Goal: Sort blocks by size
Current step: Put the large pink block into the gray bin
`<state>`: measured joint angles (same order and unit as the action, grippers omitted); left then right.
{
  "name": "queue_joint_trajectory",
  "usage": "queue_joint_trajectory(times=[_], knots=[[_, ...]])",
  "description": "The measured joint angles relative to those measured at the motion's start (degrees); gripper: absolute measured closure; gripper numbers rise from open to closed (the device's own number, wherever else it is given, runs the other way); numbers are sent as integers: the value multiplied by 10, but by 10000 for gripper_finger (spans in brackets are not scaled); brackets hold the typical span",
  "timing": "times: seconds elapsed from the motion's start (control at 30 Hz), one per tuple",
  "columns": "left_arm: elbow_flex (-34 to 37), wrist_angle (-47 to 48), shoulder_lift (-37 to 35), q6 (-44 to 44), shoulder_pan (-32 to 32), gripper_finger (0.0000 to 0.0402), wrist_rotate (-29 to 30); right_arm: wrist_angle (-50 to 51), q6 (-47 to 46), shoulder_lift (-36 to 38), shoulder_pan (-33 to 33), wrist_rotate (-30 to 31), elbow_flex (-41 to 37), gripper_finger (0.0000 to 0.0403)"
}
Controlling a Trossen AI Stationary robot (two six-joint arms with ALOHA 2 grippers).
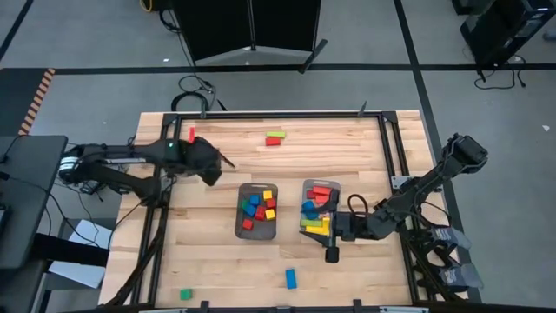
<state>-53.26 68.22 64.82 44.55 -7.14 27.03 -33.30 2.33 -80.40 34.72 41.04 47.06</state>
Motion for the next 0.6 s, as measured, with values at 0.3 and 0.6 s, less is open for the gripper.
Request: queue_joint_trajectory(times=[0.3, 0.6], knots=[[5, 33, 70, -129, -144, 208, -53, -1, 2, -2, 12, -17, 5, 150], [6, 11, 110, -225, -251, 208, -93, 2, 9, -2, 30, -18, 5, 152]])
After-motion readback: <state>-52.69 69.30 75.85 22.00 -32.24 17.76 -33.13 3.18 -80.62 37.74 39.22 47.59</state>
